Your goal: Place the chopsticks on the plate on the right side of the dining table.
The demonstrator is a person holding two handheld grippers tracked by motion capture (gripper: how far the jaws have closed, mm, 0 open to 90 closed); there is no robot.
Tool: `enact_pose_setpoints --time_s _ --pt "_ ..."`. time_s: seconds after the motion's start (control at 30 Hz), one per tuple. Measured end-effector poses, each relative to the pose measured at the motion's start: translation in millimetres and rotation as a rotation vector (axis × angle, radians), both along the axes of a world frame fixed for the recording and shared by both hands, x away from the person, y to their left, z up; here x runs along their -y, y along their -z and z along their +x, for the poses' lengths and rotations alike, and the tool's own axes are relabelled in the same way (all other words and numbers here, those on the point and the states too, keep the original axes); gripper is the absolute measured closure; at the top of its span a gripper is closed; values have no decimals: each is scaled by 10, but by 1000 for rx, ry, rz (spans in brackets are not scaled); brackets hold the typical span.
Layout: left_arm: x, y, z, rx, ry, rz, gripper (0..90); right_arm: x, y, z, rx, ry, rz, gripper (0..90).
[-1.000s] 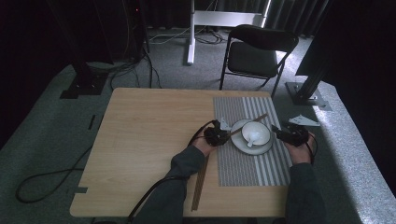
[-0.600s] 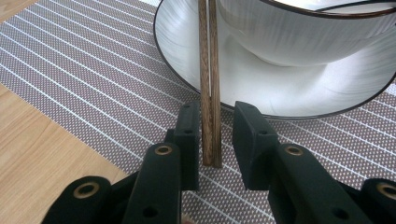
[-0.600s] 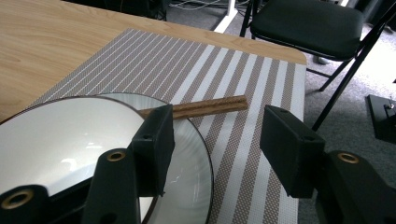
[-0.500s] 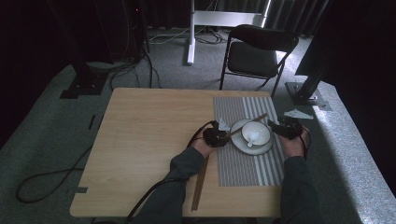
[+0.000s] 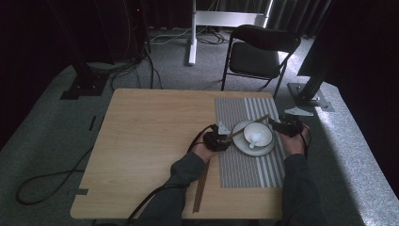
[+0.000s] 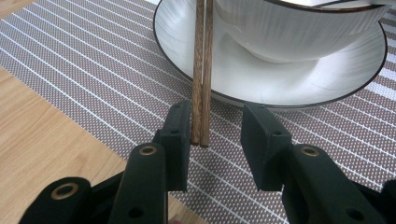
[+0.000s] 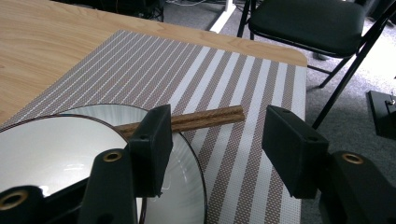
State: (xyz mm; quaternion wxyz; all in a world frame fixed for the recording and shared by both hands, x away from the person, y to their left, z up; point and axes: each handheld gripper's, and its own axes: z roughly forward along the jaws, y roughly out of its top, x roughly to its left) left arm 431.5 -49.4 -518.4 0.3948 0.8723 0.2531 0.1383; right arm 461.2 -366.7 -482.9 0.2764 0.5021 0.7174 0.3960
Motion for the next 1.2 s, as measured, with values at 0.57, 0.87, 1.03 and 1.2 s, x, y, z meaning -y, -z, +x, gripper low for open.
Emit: enact_pose_setpoints --time_s 0.57,0.87,1.03,1.2 --pt "-54 38 -86 10 -52 -6 616 -80 -32 201 -17 -9 -8 409" --pt "-57 47 -141 29 -58 17 647 -145 -51 325 -35 -14 -14 407" --pt "-59 50 -145 34 -67 31 664 -137 -43 401 -52 -4 -6 403" --pt "-49 45 -124 37 -86 34 674 -117 -4 475 -79 7 -3 400"
